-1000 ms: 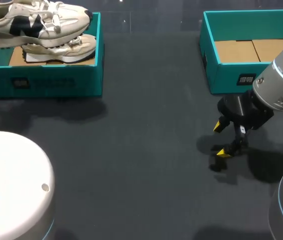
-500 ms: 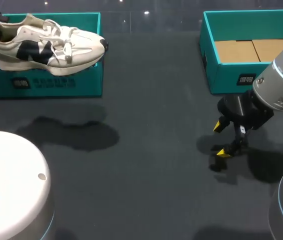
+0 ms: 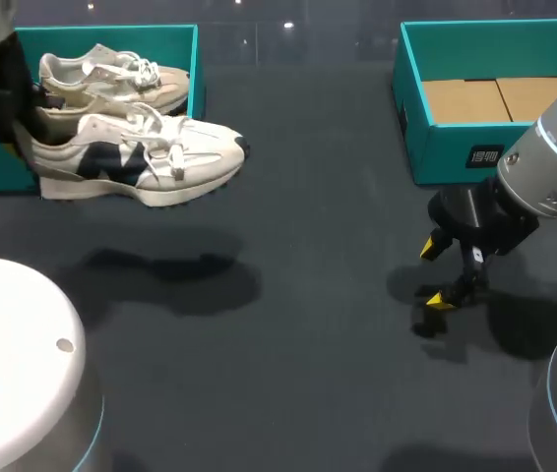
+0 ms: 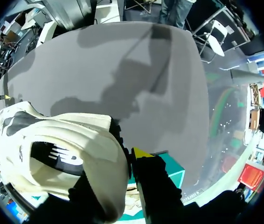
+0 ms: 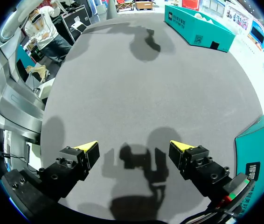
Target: Take the shoe out of the shoebox, open the shoe tongue, remove and reinsert the insole, then place the shoe into the shoebox
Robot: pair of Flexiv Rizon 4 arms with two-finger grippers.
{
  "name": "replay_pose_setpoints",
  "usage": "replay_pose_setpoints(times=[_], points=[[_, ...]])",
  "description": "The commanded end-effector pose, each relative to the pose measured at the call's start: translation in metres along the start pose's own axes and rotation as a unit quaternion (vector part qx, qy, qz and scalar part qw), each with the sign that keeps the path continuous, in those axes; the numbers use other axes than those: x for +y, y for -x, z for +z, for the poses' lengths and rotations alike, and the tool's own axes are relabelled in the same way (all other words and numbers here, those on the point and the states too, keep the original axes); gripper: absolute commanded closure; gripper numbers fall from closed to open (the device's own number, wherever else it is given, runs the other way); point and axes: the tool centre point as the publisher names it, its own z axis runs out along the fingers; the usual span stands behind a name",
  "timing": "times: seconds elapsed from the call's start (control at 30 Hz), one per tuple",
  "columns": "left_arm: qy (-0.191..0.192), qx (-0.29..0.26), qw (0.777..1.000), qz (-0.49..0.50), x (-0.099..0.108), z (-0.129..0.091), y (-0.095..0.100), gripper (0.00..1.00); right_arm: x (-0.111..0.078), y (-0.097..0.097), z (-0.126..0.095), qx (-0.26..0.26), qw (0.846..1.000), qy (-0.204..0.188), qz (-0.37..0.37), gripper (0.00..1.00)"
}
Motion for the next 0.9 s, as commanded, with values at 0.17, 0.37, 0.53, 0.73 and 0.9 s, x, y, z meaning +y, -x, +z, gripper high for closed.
replay_pose_setpoints(times=[0.17, 0.37, 0.53, 0.73, 0.9], points=[[-0.014, 0.042, 0.999, 0.012, -0.017, 0.034, 0.067, 1.0, 0.0, -0.002, 0.001, -0.002, 1.0, -0.001, 0.0, 0.0], [-0.017, 0.072, 0.997, -0.001, -0.034, 0.055, 0.105, 1.0, 0.0, -0.002, 0.001, -0.002, 1.0, -0.001, 0.0, 0.0], [-0.025, 0.085, 0.996, -0.023, -0.039, 0.061, 0.117, 1.0, 0.0, -0.002, 0.001, -0.002, 1.0, -0.001, 0.0, 0.0], [-0.025, 0.085, 0.996, -0.023, -0.039, 0.061, 0.117, 1.0, 0.0, -0.002, 0.001, -0.002, 1.0, -0.001, 0.0, 0.0], [-0.027, 0.082, 0.996, -0.016, -0.041, 0.068, 0.123, 1.0, 0.0, -0.002, 0.001, -0.002, 1.0, -0.001, 0.0, 0.0]])
